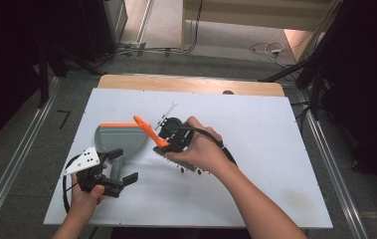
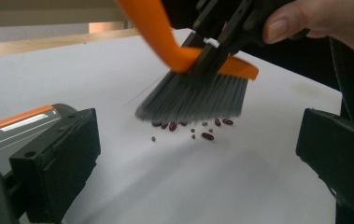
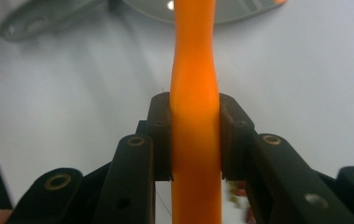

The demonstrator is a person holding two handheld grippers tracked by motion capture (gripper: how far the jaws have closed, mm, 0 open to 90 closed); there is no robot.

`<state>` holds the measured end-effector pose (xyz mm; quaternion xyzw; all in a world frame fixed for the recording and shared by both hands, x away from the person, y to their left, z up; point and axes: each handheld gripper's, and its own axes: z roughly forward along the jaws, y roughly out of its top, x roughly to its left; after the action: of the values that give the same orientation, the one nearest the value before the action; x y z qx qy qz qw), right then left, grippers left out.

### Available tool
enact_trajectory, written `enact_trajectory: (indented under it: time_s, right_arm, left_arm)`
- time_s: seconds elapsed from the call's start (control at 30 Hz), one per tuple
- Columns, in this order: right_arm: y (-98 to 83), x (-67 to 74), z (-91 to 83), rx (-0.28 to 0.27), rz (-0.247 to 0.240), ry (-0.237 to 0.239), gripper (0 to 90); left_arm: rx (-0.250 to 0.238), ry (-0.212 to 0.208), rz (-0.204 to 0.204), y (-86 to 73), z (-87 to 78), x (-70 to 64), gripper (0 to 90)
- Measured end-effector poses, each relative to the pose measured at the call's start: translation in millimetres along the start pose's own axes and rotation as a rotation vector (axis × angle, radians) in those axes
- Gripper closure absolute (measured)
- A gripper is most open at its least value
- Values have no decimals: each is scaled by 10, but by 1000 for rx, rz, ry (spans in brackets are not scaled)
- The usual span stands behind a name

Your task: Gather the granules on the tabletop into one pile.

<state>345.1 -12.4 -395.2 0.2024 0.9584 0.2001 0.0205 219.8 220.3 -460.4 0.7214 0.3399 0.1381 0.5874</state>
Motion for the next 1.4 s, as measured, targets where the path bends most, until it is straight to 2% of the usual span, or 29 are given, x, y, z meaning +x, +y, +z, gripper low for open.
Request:
enact_trajectory:
  time_s: [0.03, 0.13, 0.17, 0.3, 0.37, 0.5, 0.7, 0.97, 1.17, 1.4]
  right_arm:
    - [12, -12, 50, 14, 53, 42, 686]
    - [13, -89, 194, -4, 180, 173, 687]
    - [8, -117, 239, -3, 212, 195, 687]
    - [-57, -275, 403, -26, 315, 178, 687]
    - [-113, -380, 438, -39, 360, 145, 688]
    - [-255, -586, 475, -52, 439, 171, 686]
    - [-437, -734, 433, -45, 513, 136, 678]
    - [-682, -903, 328, -62, 556, 95, 674]
    - [-826, -979, 251, -59, 600, 68, 672]
    - [-967, -1061, 184, -63, 623, 46, 671]
  left_arm:
    - [0, 0, 0, -2, -2, 5, 8]
    - [-3, -1, -2, -5, -6, 15, 8]
    - [-5, -1, -2, -5, -7, 17, 8]
    - [-4, -3, -1, -4, -6, 15, 8]
    - [0, -2, 0, -3, -6, 13, 8]
    - [2, -2, 1, -2, -6, 8, 8]
    - [2, -2, -1, -6, 2, 3, 8]
    - [5, -2, 0, -9, 10, -2, 8]
    - [10, -1, 2, -10, 19, -5, 8]
    - [9, -2, 2, -13, 27, -10, 8]
